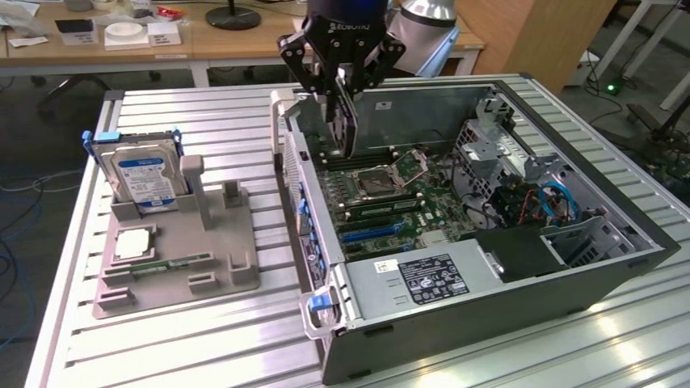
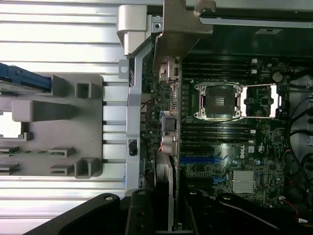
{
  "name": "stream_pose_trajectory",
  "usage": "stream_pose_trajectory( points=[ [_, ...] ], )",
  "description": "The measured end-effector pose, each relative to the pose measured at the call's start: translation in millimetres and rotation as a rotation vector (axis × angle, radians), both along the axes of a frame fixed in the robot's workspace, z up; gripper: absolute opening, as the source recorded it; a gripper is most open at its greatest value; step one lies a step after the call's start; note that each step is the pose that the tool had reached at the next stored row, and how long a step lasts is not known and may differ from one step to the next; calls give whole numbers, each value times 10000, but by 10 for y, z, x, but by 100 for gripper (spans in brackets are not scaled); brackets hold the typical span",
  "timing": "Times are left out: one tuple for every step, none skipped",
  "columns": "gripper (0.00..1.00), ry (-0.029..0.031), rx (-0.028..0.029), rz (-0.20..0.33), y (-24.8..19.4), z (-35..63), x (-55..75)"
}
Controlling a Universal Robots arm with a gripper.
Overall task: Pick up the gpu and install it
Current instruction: 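Pick up the gpu and move the gpu toward the slot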
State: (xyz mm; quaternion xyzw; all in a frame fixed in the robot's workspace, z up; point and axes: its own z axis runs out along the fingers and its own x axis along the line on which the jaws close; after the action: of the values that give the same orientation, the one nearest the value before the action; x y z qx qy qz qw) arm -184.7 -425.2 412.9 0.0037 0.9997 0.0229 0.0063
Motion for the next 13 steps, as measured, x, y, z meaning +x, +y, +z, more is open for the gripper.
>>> stream_pose_trajectory(
  points=[
    [28,0,-1,1,0,0,11],
    [28,1,-1,0,0,0,22],
    [28,0,-1,0,0,0,34],
    [28,1,-1,0,0,1,45],
    [28,1,-1,0,0,1,55],
    [28,0,-1,1,0,0,68],
    [28,1,-1,1,0,1,79],
    [28,0,0,1,0,0,91],
    [28,1,0,1,0,0,102],
    [28,1,0,1,0,0,112],
    [28,0,0,1,0,0,122],
    [28,0,0,1,0,0,131],
    [28,0,-1,1,0,0,142]
  ],
)
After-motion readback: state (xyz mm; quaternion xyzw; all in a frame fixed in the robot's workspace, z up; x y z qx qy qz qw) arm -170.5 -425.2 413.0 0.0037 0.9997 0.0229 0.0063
